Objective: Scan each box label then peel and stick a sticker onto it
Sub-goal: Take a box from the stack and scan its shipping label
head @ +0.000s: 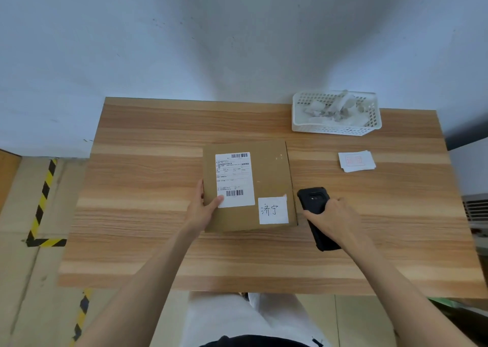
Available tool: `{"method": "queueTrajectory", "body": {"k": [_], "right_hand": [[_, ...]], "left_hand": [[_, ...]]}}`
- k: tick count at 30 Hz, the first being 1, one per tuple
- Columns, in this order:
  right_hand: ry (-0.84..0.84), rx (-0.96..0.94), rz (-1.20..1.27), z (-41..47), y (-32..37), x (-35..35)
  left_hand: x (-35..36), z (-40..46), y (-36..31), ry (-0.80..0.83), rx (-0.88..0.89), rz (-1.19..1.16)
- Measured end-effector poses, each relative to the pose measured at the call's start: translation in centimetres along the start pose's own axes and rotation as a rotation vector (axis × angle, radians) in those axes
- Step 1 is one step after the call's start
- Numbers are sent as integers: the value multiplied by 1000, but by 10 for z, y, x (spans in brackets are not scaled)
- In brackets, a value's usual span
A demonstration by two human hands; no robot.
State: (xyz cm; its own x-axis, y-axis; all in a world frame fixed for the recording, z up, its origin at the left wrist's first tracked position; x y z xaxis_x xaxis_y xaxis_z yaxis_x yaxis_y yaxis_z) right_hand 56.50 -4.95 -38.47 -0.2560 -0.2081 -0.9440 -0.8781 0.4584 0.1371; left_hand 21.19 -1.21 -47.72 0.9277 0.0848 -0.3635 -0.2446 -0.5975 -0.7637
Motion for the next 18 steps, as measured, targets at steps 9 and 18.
{"method": "queueTrajectory", "body": {"k": [9, 18], "right_hand": [[-3, 72, -21, -4, -61, 77], [-7, 114, -39, -5, -67, 104]], "left_hand": [[1, -1, -5, -8, 33, 17], [0, -1, -3, -25, 25, 77]]}}
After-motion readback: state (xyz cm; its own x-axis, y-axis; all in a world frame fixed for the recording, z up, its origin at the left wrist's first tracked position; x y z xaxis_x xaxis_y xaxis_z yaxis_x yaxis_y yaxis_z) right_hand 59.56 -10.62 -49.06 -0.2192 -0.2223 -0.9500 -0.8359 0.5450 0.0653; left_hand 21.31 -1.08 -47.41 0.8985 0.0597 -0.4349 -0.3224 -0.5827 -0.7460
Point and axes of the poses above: each hand's wrist, its own z-axis towards the middle knuckle, its own x-axis out of the palm, y = z × x, the point moved 9 cm from there along z, towards the middle knuckle, and after that the axes turned 14 degrees about -y, right-handed, at the moved point
